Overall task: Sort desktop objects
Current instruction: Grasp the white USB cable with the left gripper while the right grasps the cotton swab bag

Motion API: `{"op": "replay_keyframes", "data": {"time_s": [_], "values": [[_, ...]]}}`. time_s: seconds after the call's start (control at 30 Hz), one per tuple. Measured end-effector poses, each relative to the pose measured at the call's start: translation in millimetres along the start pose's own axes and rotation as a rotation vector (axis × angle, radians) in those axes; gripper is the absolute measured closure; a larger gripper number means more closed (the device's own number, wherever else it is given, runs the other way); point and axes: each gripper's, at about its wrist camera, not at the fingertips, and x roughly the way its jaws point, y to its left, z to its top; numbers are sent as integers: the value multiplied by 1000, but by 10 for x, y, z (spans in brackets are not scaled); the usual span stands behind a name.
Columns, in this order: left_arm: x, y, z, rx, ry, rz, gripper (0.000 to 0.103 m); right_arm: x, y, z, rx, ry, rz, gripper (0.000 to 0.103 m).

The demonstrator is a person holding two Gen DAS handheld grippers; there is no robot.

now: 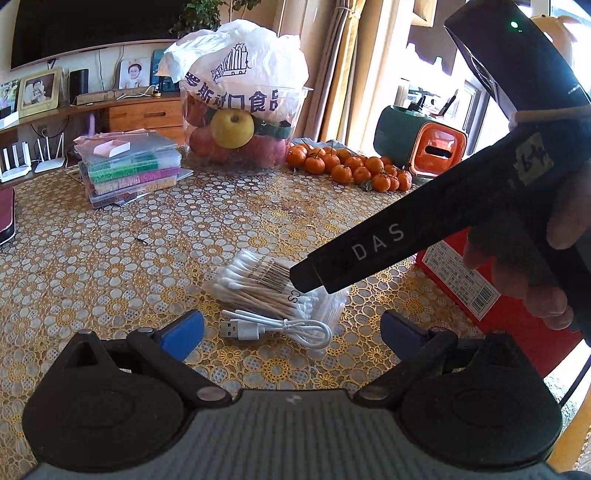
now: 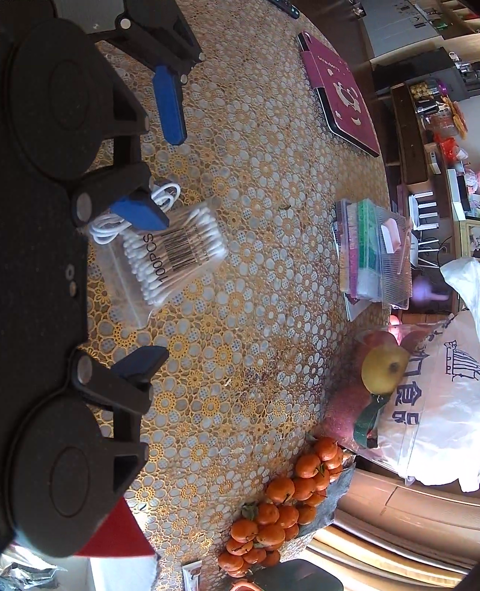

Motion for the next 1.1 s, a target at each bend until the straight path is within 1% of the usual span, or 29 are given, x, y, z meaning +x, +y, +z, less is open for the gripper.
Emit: {"op": "replay_keyframes", "data": {"time_s": [0.17,0.27,0.47,0.53,0.57,0.6,0.83,0.9,1.0,1.03,1.1], "values": [[63,67,-9,0,4,-2,1,138,30,27,-13,16,0,36],[95,100,-17,-8,9,-18,4,219,50,46,-18,22,-5,36],[157,155,-46,-17,14,-16,8,325,118,87,-46,24,19,36],[172,178,-55,-29,15,-18,12,355,144,98,-53,23,28,36],[182,185,-58,-33,19,-20,16,371,154,100,-54,24,30,36],[192,193,-62,-37,23,-20,17,392,168,105,-58,25,33,36],[236,193,-78,-22,16,-20,17,479,180,74,-45,22,39,37],[242,180,-86,-7,12,-18,17,477,167,60,-50,12,40,40],[247,153,-102,13,7,-14,18,465,143,52,-48,3,28,49],[252,141,-105,22,6,-10,18,458,130,54,-43,0,22,56],[262,113,-113,45,5,-4,22,452,92,52,-29,-4,25,59]]}}
